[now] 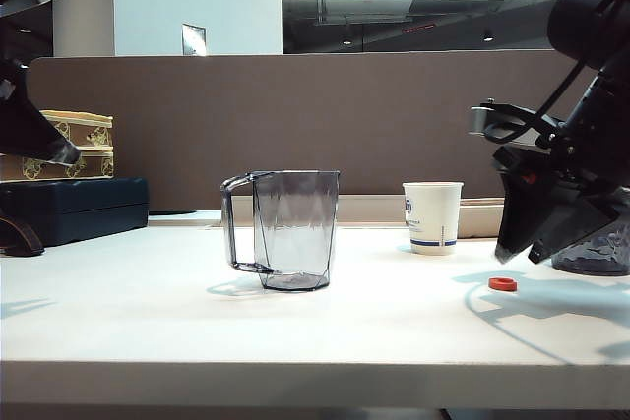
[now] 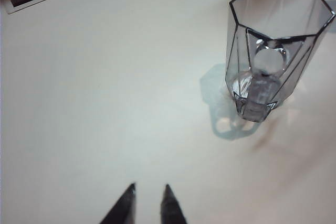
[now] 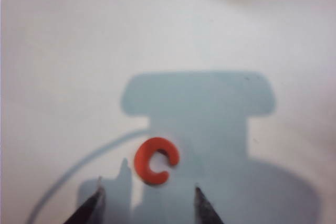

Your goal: Pick up the letter "c" and put it in the paper cup.

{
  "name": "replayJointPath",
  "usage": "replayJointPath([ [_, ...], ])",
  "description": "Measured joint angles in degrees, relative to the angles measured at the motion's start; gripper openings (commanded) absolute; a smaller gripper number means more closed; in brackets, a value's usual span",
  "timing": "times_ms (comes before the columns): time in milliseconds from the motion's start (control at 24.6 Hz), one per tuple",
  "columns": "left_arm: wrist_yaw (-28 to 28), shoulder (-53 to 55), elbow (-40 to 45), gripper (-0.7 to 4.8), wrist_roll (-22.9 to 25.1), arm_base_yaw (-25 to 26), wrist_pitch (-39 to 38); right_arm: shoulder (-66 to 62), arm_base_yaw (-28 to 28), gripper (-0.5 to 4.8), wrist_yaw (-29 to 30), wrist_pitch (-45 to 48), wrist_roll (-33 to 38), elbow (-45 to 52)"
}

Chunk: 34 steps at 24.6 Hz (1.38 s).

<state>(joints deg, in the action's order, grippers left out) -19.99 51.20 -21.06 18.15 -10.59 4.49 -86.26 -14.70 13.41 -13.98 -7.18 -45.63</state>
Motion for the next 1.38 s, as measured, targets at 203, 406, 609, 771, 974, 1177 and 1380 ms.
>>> replayJointPath([
  [203,0.0,0.0,0.0,0.62,0.0,0.0,0.0,-1.2,0.0,2.35,-2.6,2.6,-1.1,0.8],
  [406,0.0,0.0,0.0,0.62,-1.1,0.0,0.0,-1.3,0.0,2.35,-3.3,6.0,-1.3,3.3],
  [609,0.0,0.0,0.0,0.62,-1.1,0.0,0.0,-1.3,0.0,2.34,-2.6,6.2,-1.3,3.8],
  [771,0.0,0.0,0.0,0.62,-1.1,0.0,0.0,-1.3,0.0,2.35,-0.9,6.6,-0.6,3.8],
  [974,0.0,0.0,0.0,0.62,-1.1,0.0,0.0,-1.3,0.0,2.35,-0.8,7.2,-0.6,3.8],
  [1177,0.0,0.0,0.0,0.62,-1.1,0.0,0.0,-1.6,0.0,2.35,-1.3,7.5,-0.6,3.8],
  [1380,0.0,0.0,0.0,0.62,-1.1,0.0,0.0,-3.8,0.0,2.35,-1.3,9.1,-0.6,3.6],
])
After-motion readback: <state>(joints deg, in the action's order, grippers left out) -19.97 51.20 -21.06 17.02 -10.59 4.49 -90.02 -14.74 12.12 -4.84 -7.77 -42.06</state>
